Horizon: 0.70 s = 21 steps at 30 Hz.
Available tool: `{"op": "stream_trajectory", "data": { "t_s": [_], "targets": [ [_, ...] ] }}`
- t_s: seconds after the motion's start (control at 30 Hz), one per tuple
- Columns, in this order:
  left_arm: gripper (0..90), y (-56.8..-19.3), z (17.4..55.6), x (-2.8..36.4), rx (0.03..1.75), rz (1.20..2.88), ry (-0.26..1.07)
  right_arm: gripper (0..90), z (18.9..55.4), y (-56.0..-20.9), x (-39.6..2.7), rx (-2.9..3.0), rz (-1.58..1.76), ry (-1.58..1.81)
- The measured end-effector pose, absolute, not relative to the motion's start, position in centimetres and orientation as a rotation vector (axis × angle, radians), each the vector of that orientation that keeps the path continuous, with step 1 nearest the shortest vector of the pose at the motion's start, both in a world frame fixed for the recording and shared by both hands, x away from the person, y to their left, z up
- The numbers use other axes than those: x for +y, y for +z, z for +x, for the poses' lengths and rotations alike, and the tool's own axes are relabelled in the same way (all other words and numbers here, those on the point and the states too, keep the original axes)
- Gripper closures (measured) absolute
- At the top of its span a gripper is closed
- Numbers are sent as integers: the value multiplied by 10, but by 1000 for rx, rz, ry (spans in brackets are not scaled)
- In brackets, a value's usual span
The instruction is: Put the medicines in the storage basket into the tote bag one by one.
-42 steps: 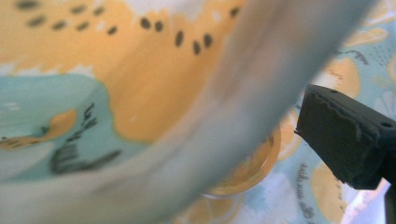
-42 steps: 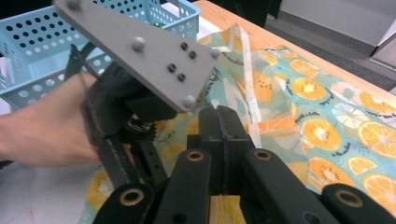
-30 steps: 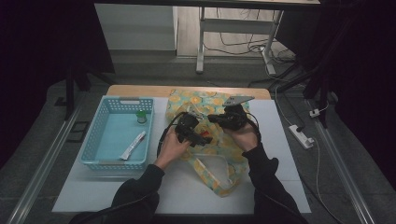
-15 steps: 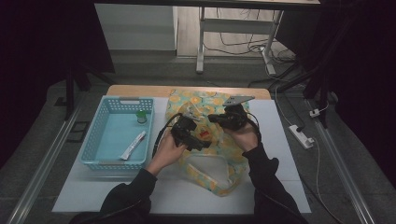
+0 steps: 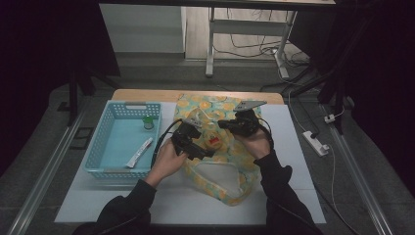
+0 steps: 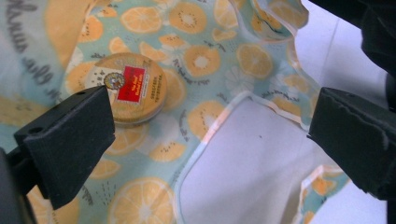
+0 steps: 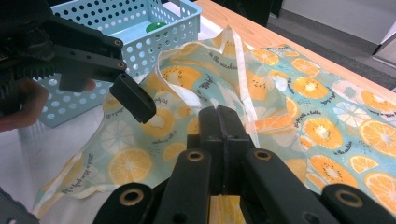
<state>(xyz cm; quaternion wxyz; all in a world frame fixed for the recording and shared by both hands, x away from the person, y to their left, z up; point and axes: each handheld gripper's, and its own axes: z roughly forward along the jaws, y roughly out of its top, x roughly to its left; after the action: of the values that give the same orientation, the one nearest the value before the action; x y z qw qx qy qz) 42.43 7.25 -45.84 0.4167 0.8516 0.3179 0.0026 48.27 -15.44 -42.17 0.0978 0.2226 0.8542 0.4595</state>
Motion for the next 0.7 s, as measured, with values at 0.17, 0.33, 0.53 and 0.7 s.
{"op": "stream_trajectory", "data": {
  "t_s": [0.17, 0.33, 0.53, 0.7],
  "targets": [
    [0, -457, 421, 80, 790, 2147, 20, 900, 483, -421, -154, 2531, 656, 1361],
    [0, -452, 417, 93, 805, 2122, 49, 900, 483, -421, -155, 2530, 659, 1361],
    [0, -448, 414, 111, 846, 2108, 78, 900, 483, -421, -155, 2529, 660, 1360],
    [0, -448, 411, 124, 879, 2119, 112, 900, 483, -421, -155, 2527, 659, 1361]
  ]
}}
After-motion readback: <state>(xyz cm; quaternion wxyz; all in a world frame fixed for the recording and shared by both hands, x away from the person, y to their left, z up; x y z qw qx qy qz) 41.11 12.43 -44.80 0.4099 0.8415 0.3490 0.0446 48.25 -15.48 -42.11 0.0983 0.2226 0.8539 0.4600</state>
